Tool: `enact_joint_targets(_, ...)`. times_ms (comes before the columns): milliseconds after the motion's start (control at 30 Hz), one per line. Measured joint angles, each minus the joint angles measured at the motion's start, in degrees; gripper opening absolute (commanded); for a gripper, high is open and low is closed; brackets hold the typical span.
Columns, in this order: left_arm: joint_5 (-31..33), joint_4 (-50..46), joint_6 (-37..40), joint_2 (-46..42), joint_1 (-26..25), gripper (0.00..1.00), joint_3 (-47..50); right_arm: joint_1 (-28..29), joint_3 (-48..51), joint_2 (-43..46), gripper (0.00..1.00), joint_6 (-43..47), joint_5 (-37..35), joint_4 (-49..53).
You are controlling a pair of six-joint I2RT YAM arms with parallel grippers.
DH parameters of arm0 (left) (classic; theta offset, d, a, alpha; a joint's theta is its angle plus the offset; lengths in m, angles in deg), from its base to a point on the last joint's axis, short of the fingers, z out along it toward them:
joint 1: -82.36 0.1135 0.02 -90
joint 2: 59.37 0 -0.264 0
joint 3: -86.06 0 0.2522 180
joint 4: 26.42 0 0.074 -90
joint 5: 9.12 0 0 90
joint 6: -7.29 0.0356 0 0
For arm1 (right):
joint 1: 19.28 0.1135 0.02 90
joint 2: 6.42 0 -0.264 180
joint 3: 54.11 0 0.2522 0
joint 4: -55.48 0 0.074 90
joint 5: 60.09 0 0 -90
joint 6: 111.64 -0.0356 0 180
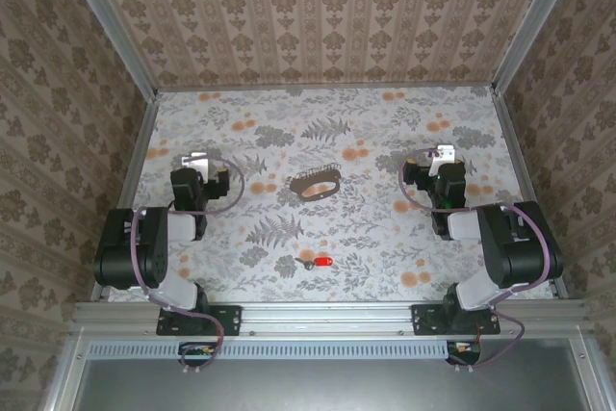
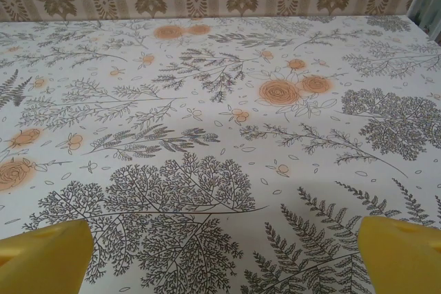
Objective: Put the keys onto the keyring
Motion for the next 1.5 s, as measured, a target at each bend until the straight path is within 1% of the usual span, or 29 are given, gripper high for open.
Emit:
enact_joint_targets(400,-0.63,0.0,-0.26,0.0,0.35,1.0,0.0,0.0,0.0,0.0,1.0,-0.39,0.0,0.0)
enact_joint_targets(533,-0.83,0.02,-0.39,0.0,0.37,0.96,0.0,-0.13,0.0,0.0,1.0,-0.42,0.0,0.0)
enact_joint_targets(633,-0.83,-0.59,-0.44,-0.44,0.37,0.96,-0.04,-0.22,0.0,0.28,1.0,-0.5,-0.02,0.35)
enact_joint_targets(733,-0.85,-6.08,-0.63,-3.63,0.39,0.96,-1.75,-0.22,0.0,3.91,1.0,-0.7,-0.15,4.33)
enact_joint_targets(833,-0.87,-12.15,-0.72,-6.95,0.39,0.95,-6.4,-0.24,-0.98,8.24,1.0,-0.92,-0.5,8.41)
enact_joint_targets(933,-1.05,-15.78,-0.87,-9.2,0.37,0.95,-10.01,-0.24,-2.56,11.23,1.0,-1.33,-1.14,11.69)
enact_joint_targets(1067,-0.92,-20.55,-1.31,-11.19,-0.02,0.95,-12.17,-0.26,-4.63,14.64,1.0,-2.32,-1.6,17.14)
enact_joint_targets(1200,0.57,-27.28,-1.36,-11.3,-2.75,0.95,-15.37,-0.26,-8.39,17.18,0.99,-3.45,-1.53,23.23)
enact_joint_targets(1300,1.86,-31.34,-1.79,-11.3,-5.77,0.95,-17.99,-0.26,-11.34,17.57,0.97,-4.63,-0.35,26.99)
enact_joint_targets(1500,4.48,-38.71,-3.89,-11.28,-12.59,0.95,-24.04,-0.17,-16.17,16.33,0.95,-9.53,7.5,33.7)
